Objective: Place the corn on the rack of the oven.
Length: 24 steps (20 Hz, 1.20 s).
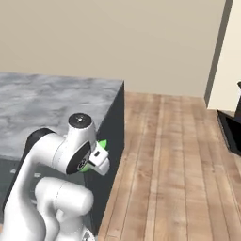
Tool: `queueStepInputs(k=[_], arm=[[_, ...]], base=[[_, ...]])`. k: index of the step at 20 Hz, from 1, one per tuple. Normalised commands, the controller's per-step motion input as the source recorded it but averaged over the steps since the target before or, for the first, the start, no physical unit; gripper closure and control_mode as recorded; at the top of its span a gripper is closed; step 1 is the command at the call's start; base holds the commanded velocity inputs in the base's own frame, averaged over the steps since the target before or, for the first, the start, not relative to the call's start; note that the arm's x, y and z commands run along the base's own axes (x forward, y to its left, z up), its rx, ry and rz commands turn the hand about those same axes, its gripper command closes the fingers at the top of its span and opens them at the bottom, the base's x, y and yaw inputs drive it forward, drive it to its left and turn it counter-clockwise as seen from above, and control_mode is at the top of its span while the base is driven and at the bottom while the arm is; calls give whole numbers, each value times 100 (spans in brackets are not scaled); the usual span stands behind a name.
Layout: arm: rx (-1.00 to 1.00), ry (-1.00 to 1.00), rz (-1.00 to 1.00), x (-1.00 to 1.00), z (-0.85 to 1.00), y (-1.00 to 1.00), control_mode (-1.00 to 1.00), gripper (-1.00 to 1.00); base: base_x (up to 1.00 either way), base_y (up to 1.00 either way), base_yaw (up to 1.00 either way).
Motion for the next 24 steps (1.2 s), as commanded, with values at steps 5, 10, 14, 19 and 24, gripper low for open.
queueStepInputs(k=[5, 10, 14, 19, 24], arm=[[0, 0, 0, 0, 0, 0, 100, 100], [0, 0, 0, 0, 0, 0, 100, 100], [0, 0, 0, 0, 0, 0, 100, 100], [0, 0, 0, 0, 0, 0, 100, 100], [0, 0, 0, 0, 0, 0, 100, 100]], base=[[-9, -100, 1], [9, -100, 4], [83, -100, 16], [100, -51, 9], [100, 34, -7]])
